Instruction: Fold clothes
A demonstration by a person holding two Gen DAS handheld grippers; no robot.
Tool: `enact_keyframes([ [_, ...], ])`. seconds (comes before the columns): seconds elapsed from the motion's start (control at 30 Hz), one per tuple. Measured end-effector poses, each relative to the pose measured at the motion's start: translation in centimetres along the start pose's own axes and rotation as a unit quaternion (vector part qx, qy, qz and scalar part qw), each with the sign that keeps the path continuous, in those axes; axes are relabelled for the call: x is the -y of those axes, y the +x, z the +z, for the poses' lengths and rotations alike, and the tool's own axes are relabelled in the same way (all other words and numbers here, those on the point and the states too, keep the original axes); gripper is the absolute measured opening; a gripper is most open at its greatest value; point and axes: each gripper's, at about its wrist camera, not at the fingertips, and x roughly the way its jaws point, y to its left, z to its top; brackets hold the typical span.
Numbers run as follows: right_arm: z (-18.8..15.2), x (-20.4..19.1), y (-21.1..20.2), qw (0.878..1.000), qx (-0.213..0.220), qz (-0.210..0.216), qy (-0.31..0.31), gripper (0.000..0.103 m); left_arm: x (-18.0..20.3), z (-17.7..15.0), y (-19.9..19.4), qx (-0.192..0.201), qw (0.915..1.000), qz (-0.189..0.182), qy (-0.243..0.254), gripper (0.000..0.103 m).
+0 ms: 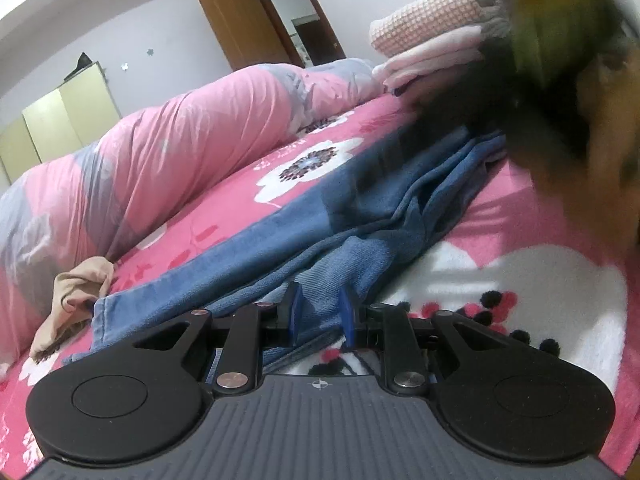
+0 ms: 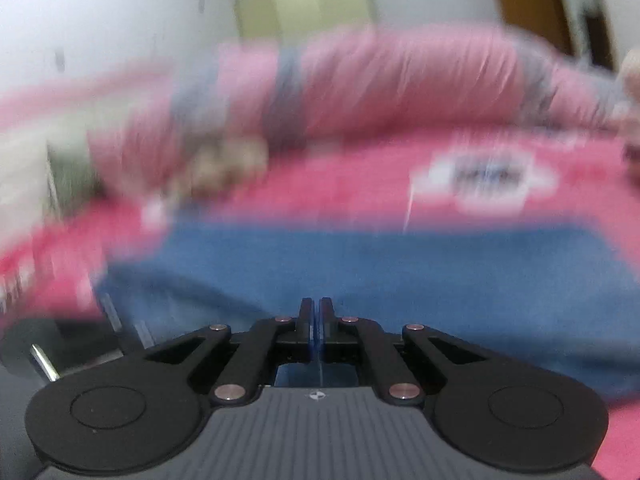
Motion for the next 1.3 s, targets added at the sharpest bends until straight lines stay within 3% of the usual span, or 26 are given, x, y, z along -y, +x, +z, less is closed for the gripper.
enact_keyframes([
  [0.17, -0.7, -1.1, 0.2, 0.999, 0.004, -0.02, -0.034, 0.001, -1.5, 0.4, -1.6, 0.011, 0.9994, -0.012, -0.029, 0.022],
  [0.3, -0.9, -1.3, 0.0, 0.999, 0.01, -0.021, -0.036, 0.001, -3.1, 1.5, -2.5, 0.037, 0.9981, 0.006, -0.048, 0.027],
  [0.43, -1.2, -1.4, -0.2, 0.999, 0.012, -0.024, -0.038, 0.001, -4.7, 1.4, -0.4, 0.015, 0.9971, 0.039, -0.064, 0.032],
  [0.53, -1.3, -1.6, -0.3, 0.999, 0.014, -0.028, -0.042, 0.001, -5.9, 0.2, 1.3, -0.017, 0.9938, 0.04, -0.102, 0.035],
  [0.63, -1.3, -1.7, -0.2, 0.998, 0.017, -0.031, -0.047, 0.001, -6.8, -0.3, 1.1, -0.014, 0.9894, 0.031, -0.141, 0.037],
  [0.83, -0.1, -1.5, -0.6, 0.999, 0.009, -0.024, -0.039, 0.001, -7.3, -0.8, 1.0, -0.01, 0.986, 0.027, -0.164, 0.039],
  [1.0, 0.8, -3.0, -3.5, 0.995, 0.06, 0.017, -0.083, 0.002, -7.8, -1.1, 0.9, -0.007, 0.9831, 0.019, -0.182, 0.039],
  [1.13, -1.4, -3.9, -2.5, 0.987, 0.018, 0.018, -0.157, 0.002, -8.0, -1.3, 0.9, -0.005, 0.9814, 0.014, -0.191, 0.039],
  [1.3, -0.7, -4.8, -3.5, 0.984, 0.025, 0.011, -0.176, 0.002, -8.2, -1.5, 0.8, -0.003, 0.9805, 0.011, -0.196, 0.039],
])
